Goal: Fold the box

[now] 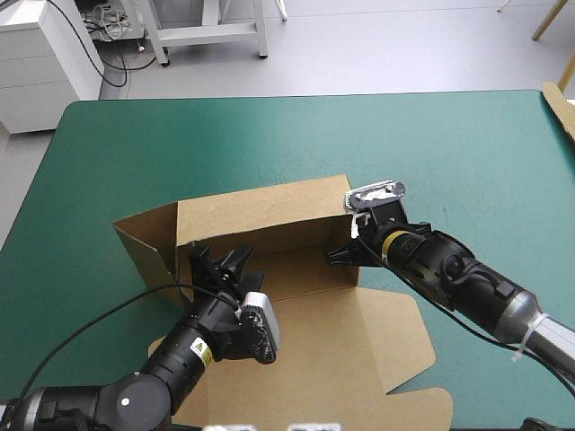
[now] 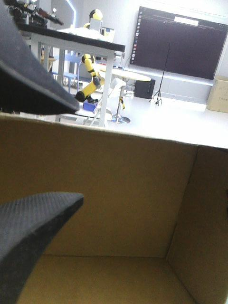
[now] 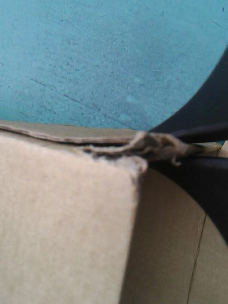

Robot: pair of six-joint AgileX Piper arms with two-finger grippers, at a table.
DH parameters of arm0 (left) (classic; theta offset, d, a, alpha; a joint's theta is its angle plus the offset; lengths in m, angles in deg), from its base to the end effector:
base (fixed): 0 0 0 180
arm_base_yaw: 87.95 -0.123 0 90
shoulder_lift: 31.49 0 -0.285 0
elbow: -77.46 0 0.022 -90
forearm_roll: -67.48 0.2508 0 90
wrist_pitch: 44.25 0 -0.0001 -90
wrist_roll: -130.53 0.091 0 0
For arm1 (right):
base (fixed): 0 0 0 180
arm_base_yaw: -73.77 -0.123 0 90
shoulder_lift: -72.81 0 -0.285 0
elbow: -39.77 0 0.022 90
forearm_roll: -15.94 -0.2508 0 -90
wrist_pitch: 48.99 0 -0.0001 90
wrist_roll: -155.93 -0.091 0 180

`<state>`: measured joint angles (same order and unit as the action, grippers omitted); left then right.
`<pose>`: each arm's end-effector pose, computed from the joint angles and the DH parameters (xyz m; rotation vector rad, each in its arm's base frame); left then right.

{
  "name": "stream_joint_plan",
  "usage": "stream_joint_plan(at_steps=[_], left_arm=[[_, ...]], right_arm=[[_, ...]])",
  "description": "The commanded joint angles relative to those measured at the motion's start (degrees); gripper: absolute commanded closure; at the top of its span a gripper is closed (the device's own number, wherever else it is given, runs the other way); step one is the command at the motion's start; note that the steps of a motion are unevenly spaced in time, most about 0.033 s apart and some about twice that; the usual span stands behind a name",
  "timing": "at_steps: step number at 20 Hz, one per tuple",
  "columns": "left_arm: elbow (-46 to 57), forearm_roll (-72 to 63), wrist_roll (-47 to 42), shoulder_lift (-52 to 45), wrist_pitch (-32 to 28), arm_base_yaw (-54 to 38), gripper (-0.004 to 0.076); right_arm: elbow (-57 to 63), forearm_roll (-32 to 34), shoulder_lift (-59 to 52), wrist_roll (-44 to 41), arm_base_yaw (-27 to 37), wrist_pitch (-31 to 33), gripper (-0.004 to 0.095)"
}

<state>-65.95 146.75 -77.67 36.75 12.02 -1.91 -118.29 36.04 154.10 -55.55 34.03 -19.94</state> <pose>0.0872 -0.1820 0.3182 1.4089 1.2699 0.4944 0.2203 0.1634 0.3101 -0.4286 2.2479 0.2997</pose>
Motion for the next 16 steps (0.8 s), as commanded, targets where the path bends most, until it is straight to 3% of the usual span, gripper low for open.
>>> stream_joint_plan(at_steps=[1, 4, 9, 13, 16], left_arm=[[-8.57, -3.13, 3.11, -1.10, 2.72, 0.99, 0.0363], [-16.61, -9.44, 12.39, -1.10, 2.25, 0.88, 0.0363], [-29.87, -16.26, 23.68, 0.01, 1.67, -4.34, 0.0387], [-36.02, -28.55, 32.56, 4.59, 1.67, -20.84, 0.0442], [-38.24, -40.48, 36.83, 7.66, 1.58, -35.33, 0.0568]], right_arm=[[-4.48, 1.65, -0.63, 0.33, 0.63, 3.09, 0.0928], [-7.67, 1.50, -0.63, 1.12, 2.80, 8.95, 0.0928], [-15.38, -11.03, -0.53, 15.57, 11.59, 17.79, 0.0928], [-23.49, -18.72, 3.50, 23.99, 19.15, 29.53, 0.0928], [-27.87, -18.93, 8.14, 26.85, 21.25, 34.67, 0.0928]])
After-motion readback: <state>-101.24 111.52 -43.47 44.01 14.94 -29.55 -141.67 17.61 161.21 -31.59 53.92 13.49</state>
